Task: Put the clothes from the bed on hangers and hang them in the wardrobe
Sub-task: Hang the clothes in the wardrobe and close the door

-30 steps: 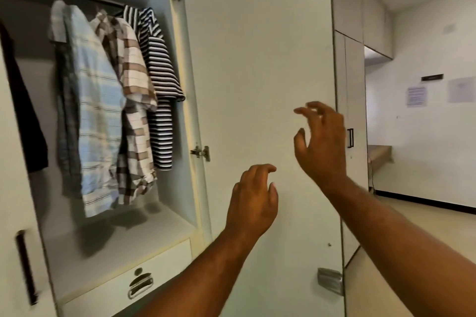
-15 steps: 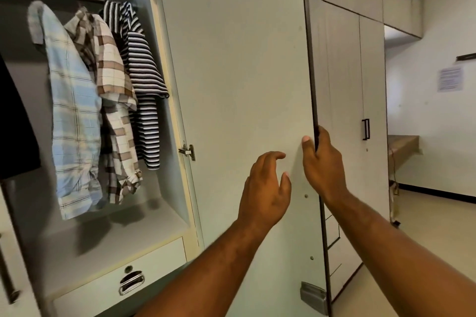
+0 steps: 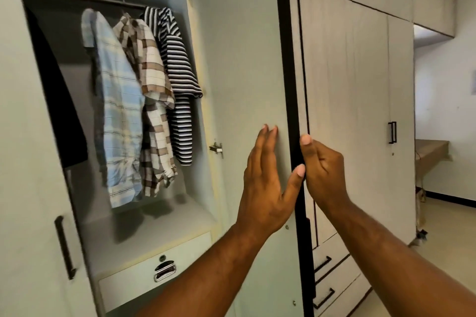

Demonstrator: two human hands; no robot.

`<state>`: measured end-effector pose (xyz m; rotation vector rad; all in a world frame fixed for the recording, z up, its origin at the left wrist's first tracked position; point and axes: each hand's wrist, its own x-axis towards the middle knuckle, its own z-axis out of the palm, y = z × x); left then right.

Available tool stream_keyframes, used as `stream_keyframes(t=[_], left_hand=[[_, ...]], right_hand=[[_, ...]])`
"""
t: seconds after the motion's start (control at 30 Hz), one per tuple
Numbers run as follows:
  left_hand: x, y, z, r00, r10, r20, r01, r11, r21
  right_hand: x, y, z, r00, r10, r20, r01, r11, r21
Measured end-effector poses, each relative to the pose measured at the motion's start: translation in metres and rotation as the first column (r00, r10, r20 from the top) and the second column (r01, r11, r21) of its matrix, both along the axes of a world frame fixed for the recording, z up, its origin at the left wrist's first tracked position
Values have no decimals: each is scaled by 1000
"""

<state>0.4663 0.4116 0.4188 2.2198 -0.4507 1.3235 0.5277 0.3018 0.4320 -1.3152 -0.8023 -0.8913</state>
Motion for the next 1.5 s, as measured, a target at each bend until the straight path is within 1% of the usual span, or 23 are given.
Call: stream_keyframes(t=[0.17, 0.27, 0.37, 0.43, 0.53, 0.6, 0.63, 0.7, 0.77, 0.83, 1.0, 1.17, 1.3, 1.5], left_hand=[[-49, 71, 0, 1000, 15, 27, -16, 999, 49], [-74, 123, 3, 997, 35, 67, -41, 994, 99], [-99, 179, 3, 983, 152, 108, -171, 965, 199], [-112, 210, 0, 968, 238, 85, -252, 934, 252], [-129, 262, -2, 914, 405, 38, -399, 876, 272], [-136, 293, -1, 853, 518, 56, -509, 806, 301], [-139, 309, 1, 812, 578, 79, -570, 757, 319], [-144, 336, 2, 727, 672, 142, -671, 652, 352], [-146, 355, 3, 661, 724, 198, -731, 561, 390], [-144, 372, 3, 617, 751, 237, -763, 496, 414], [-135, 412, 4, 544, 802, 249, -804, 412, 430], [-124, 452, 4, 430, 871, 237, -840, 289, 460], [-112, 480, 6, 344, 913, 220, -855, 208, 476], [-92, 505, 5, 270, 941, 203, -860, 141, 490]], right_hand=[[-38, 74, 6, 983, 176, 61, -171, 982, -76], [-56, 124, 9, 975, 204, 90, -194, 975, -106], [-70, 179, 8, 973, 203, 107, -183, 968, -171], [-76, 211, 5, 972, 208, 107, -181, 959, -219], [-85, 263, 0, 970, 220, 106, -184, 943, -279], [-90, 291, -4, 979, 171, 109, -126, 934, -334], [-92, 306, -7, 984, 128, 126, -76, 933, -352], [-91, 332, -12, 979, 11, 202, 60, 938, -342], [-85, 350, -14, 961, -61, 271, 154, 929, -337], [-75, 367, -10, 946, -72, 316, 199, 898, -392], [-50, 405, -9, 917, -115, 381, 300, 827, -475], [-21, 445, -15, 881, -164, 444, 392, 778, -491], [1, 471, -16, 847, -183, 498, 451, 744, -493], [22, 495, -18, 835, -169, 524, 462, 733, -499]])
